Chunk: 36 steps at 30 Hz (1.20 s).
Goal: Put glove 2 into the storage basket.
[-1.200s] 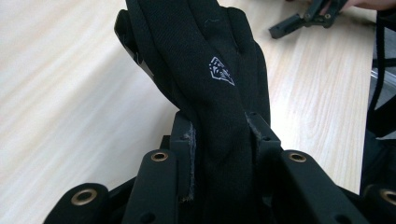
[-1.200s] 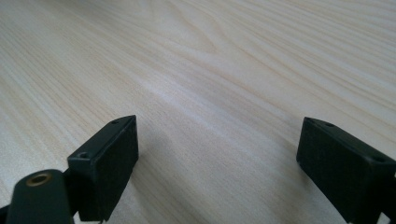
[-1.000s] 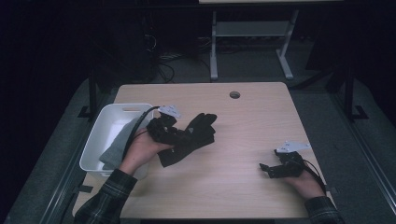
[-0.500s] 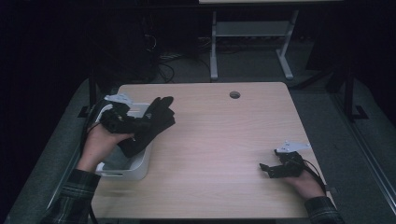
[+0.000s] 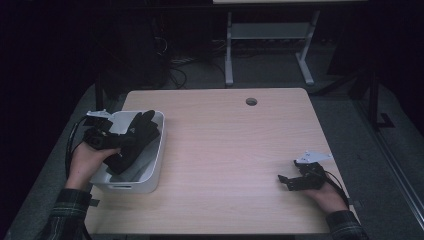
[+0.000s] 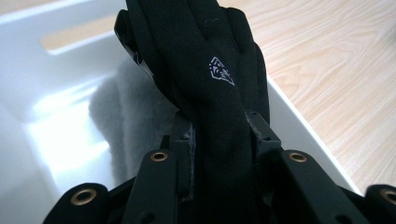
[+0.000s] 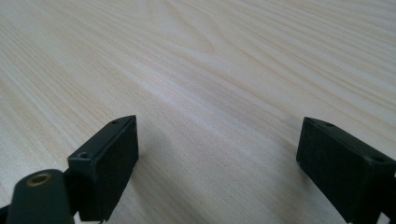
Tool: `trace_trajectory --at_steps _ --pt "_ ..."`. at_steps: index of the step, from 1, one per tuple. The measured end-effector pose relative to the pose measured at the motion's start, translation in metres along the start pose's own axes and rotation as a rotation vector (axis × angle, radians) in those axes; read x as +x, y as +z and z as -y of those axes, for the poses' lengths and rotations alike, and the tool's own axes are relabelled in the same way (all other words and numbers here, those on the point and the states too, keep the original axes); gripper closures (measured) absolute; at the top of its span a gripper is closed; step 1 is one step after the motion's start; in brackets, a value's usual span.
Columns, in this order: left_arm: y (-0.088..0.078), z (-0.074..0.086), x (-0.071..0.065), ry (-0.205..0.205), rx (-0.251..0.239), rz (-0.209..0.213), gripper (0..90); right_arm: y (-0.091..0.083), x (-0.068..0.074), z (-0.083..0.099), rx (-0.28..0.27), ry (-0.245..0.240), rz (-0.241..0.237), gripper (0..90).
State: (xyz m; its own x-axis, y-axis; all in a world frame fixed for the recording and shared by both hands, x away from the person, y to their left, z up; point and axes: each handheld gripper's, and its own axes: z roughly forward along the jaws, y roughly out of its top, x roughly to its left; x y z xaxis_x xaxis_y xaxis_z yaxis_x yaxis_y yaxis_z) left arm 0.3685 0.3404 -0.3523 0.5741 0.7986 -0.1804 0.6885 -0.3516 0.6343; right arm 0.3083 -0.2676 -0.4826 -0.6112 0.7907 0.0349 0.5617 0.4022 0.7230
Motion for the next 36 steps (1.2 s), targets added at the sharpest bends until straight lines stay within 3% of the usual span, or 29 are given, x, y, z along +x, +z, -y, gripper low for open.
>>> trace_trajectory --at_steps 6,10,15,20,26,36 --pt "0.014 0.008 0.008 -0.042 0.046 -0.007 67.6 0.0 0.0 0.0 0.0 0.0 0.001 12.6" --pt "0.021 0.012 0.009 -0.042 0.067 -0.026 64.9 0.0 0.0 0.0 -0.001 0.0 0.001 12.6" --pt "0.023 0.011 0.009 -0.034 0.061 -0.085 45.0 0.0 0.0 0.0 -0.001 0.0 0.001 12.6" --pt "0.013 0.009 0.007 -0.022 0.004 -0.131 27.9 0.0 0.0 0.0 -0.001 0.0 0.001 12.6" --pt "0.0 -0.002 -0.004 0.011 -0.042 -0.125 23.3 0.0 0.0 0.0 -0.002 0.0 0.001 12.6" --pt "0.01 -0.022 -0.038 0.079 -0.101 -0.031 22.6 0.0 0.0 0.0 -0.001 0.0 0.002 12.6"
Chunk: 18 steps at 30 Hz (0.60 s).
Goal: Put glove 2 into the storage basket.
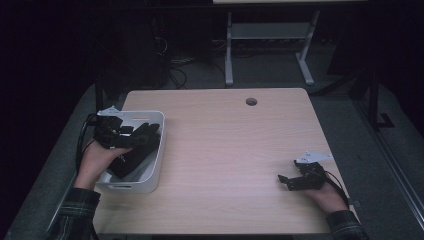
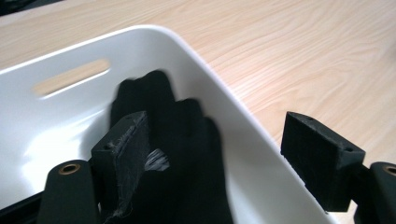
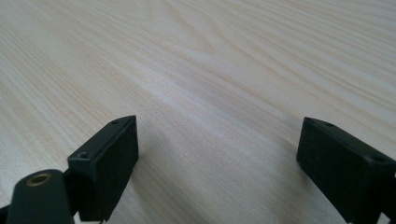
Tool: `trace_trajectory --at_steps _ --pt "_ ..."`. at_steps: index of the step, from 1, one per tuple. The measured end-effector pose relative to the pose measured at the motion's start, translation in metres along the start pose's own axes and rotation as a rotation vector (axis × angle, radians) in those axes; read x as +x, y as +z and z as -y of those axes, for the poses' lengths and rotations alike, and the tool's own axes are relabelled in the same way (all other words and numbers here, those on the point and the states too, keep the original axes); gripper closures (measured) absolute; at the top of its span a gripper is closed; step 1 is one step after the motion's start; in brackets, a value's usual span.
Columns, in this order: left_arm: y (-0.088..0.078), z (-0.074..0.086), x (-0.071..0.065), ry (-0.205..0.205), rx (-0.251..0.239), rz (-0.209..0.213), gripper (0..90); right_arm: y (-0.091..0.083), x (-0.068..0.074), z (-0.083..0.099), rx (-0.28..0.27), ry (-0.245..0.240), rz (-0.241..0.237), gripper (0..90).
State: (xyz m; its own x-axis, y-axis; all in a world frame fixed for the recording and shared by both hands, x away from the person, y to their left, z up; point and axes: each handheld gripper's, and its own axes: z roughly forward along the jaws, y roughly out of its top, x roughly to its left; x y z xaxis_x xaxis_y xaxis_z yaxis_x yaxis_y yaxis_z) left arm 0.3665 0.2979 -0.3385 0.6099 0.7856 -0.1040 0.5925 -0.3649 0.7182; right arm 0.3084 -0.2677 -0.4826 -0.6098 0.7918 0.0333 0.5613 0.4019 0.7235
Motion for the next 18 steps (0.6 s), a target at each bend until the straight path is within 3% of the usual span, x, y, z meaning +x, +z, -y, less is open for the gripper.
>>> trace_trajectory --at_steps 9,18 --pt "0.016 -0.014 -0.038 0.061 -0.04 0.08 22.5 0.0 0.0 0.0 0.0 -0.002 -0.002 12.5" --pt "0.036 -0.015 -0.076 0.116 -0.059 0.146 22.5 0.0 0.0 0.0 0.001 -0.005 -0.003 12.5"
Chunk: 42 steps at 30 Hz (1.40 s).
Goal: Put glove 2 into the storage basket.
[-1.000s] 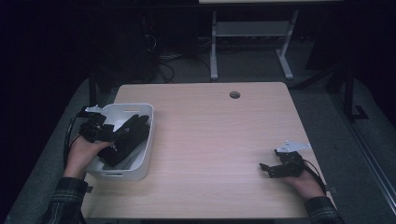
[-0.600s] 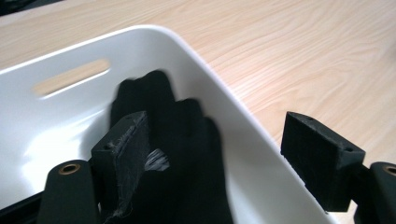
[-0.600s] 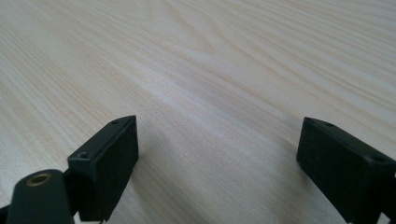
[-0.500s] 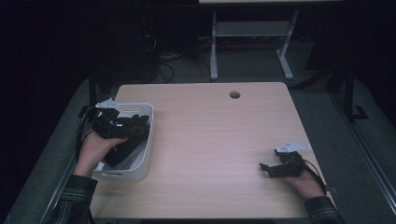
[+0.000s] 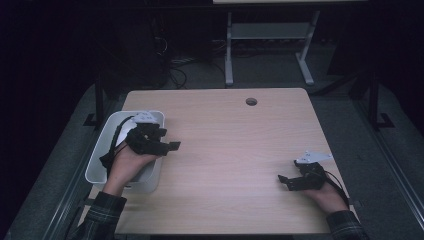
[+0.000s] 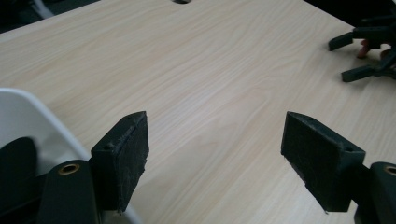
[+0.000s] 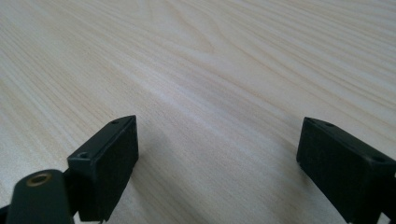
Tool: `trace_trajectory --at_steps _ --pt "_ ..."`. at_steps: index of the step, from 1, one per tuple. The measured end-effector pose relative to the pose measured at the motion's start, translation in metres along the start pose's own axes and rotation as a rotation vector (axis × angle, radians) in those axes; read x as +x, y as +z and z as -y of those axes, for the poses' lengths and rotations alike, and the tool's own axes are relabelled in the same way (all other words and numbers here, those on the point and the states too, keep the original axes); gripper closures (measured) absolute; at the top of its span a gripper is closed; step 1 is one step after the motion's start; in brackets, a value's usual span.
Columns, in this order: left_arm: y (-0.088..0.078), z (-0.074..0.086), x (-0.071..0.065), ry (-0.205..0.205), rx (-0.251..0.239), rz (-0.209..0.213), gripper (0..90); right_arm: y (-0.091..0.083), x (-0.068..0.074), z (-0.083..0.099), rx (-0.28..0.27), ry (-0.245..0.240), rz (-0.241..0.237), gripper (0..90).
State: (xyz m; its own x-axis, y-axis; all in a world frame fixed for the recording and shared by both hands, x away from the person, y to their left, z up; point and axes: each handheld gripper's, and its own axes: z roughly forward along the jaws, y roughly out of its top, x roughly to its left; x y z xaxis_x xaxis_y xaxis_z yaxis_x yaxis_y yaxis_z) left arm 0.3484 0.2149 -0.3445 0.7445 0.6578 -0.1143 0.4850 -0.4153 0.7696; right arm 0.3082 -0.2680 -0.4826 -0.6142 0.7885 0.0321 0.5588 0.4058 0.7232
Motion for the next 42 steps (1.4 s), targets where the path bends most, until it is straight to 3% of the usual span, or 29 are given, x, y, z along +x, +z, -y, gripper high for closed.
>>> trace_trajectory --at_steps 18,20,23,28,38,42 --pt "0.061 0.017 -0.053 0.089 0.037 0.109 21.1 0.0 0.001 0.0 -0.001 0.001 -0.002 12.5" --pt "0.068 0.021 -0.06 0.097 0.03 0.107 21.0 0.0 0.001 0.0 -0.001 0.0 -0.002 12.5" --pt "0.08 0.028 -0.068 0.139 0.059 0.101 20.5 0.0 0.001 0.0 -0.001 0.001 -0.002 12.5" --pt "0.097 0.043 -0.073 0.138 0.091 0.116 19.9 0.0 0.001 0.0 -0.001 0.001 -0.001 12.5" --pt "0.119 0.067 -0.071 0.147 0.115 0.072 19.9 -0.001 0.001 0.001 0.0 0.002 -0.002 12.5" --pt "0.126 0.074 -0.071 0.19 0.144 0.054 17.9 -0.001 0.001 0.001 0.0 0.003 -0.002 12.5"
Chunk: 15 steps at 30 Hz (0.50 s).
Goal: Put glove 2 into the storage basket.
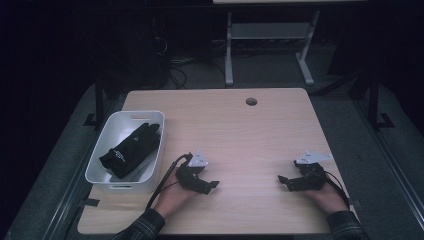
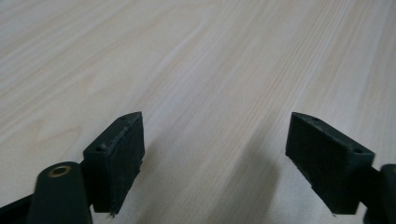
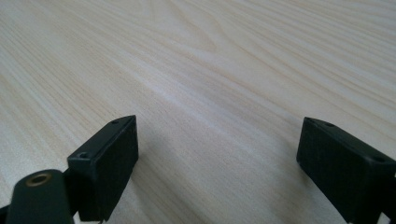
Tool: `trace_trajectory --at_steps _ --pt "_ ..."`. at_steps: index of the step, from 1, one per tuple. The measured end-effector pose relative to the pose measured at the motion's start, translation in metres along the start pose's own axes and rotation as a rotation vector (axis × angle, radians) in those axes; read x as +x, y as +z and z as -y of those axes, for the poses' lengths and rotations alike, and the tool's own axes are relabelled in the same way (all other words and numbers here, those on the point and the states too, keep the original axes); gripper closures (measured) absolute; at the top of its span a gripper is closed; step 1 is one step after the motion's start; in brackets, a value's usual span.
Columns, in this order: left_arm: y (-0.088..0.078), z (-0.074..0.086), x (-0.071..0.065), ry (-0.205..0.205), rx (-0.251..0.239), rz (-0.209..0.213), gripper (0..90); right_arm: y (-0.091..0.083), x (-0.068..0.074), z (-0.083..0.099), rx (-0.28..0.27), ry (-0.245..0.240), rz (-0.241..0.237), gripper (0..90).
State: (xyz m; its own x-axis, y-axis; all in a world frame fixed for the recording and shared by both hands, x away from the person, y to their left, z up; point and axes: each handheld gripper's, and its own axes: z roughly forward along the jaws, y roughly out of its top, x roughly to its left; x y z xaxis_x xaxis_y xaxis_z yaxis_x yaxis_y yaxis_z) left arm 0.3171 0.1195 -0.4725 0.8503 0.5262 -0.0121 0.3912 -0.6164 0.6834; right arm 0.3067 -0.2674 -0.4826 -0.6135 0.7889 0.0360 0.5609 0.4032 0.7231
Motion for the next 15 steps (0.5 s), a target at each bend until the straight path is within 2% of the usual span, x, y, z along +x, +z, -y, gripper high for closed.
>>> trace_trajectory --at_steps 9,15 --pt "0.0016 0.0059 0.0001 0.015 -0.047 0.003 14.3 0.0 0.0002 0.0001 0.0 0.0 -0.001 12.5" --pt "0.0017 0.0064 0.0005 0.022 -0.049 0.01 13.5 0.0 0.0002 0.0001 0.0 0.0 -0.001 12.5"
